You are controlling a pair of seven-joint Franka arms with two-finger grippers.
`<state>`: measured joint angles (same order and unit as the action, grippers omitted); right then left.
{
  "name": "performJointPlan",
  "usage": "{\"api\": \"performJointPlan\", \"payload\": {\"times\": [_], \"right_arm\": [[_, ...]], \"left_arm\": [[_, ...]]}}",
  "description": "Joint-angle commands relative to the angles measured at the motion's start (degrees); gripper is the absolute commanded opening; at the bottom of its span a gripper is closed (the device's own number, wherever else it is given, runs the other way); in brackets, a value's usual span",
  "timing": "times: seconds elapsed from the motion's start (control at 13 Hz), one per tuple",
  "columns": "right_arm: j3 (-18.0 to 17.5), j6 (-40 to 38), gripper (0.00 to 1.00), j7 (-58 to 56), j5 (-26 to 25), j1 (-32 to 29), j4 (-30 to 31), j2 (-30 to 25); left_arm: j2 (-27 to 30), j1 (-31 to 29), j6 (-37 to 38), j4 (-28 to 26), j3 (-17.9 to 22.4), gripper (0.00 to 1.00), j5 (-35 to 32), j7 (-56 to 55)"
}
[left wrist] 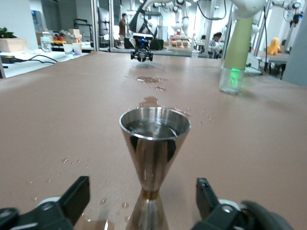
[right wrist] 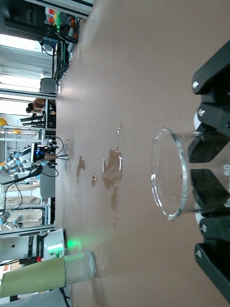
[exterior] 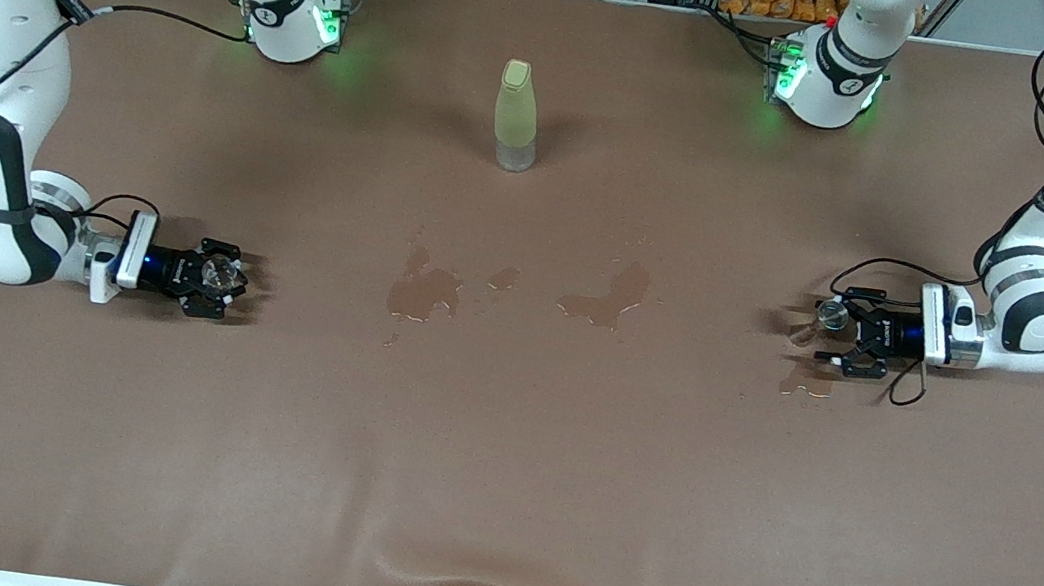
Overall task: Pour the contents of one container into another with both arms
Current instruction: 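Carry the jigger and the beaker back and lower them onto the table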
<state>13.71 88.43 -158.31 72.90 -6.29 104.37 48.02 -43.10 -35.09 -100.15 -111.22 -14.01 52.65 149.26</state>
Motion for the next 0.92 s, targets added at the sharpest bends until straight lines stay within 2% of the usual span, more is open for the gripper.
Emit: {"api": "performJointPlan", "payload": {"times": [0.0,0.23,0.38,0.46,0.54,0.62,0.77,0.85], "right_arm": [[-0.44,1.82,0.00,-8.07,1.01,0.40,-0.14,1.28],[-0.44,3.06,0.00,-7.80,0.92,0.75,0.13,1.37],[-0.44,3.06,0.00,-7.36,1.01,0.76,0.13,1.37],[-0.44,3.06,0.07,-6.67,0.92,0.76,0.13,1.37],[-0.35,3.06,0.31,-5.09,0.92,0.76,0.13,1.28],[-0.35,3.06,0.49,-3.08,0.31,0.67,0.13,1.11],[-0.17,3.06,0.67,-1.48,0.04,0.58,0.04,0.93],[-0.09,3.15,0.73,-1.56,0.04,0.49,0.04,0.84]], "left_arm": [[1.78,-1.91,1.36,2.84,-0.40,1.00,-6.57,-2.65],[6.60,-2.44,1.63,6.17,-0.40,1.00,-13.43,-8.69],[9.95,-2.44,4.16,10.21,-0.40,1.00,-19.22,-17.98],[11.18,-2.44,5.57,11.97,-0.40,1.00,-21.52,-23.08],[12.41,-2.35,6.63,13.64,-0.40,1.00,-22.58,-27.92],[14.51,-2.27,6.72,14.09,-0.49,1.00,-23.64,-32.67],[18.91,-1.65,6.73,15.14,-1.28,1.00,-26.54,-45.83],[20.23,-1.30,6.73,15.85,-2.67,1.00,-27.85,-53.21]]}}
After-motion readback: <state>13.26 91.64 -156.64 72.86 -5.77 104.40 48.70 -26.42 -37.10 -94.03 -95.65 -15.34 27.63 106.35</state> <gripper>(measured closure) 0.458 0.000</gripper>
